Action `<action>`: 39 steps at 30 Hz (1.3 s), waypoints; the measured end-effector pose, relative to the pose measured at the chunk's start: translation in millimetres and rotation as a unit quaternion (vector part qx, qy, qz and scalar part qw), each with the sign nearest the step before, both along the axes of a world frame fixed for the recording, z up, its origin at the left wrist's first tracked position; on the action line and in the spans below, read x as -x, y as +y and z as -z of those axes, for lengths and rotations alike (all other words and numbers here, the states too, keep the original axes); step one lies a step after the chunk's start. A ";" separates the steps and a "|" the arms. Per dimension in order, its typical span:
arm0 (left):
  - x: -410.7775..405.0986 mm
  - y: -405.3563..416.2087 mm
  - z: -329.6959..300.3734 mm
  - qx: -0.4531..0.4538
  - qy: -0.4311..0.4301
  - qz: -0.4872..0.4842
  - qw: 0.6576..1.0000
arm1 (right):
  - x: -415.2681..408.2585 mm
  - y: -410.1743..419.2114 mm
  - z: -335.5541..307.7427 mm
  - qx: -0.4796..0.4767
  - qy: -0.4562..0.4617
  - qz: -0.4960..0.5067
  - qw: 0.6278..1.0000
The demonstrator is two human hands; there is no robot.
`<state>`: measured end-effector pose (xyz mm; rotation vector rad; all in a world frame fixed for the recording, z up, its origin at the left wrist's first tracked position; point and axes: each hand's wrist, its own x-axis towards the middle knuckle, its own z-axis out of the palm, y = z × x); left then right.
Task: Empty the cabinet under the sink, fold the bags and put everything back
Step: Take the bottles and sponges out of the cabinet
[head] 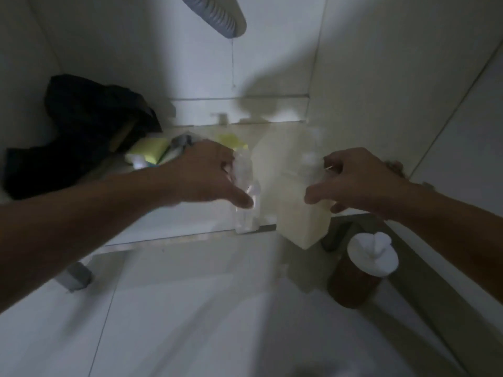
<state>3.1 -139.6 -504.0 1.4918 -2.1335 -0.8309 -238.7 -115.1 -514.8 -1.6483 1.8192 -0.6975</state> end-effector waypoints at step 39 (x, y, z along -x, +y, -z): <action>104.6 47.6 279.2 -0.097 0.014 0.003 0.995 | 55.3 88.0 204.5 0.013 0.274 0.033 0.961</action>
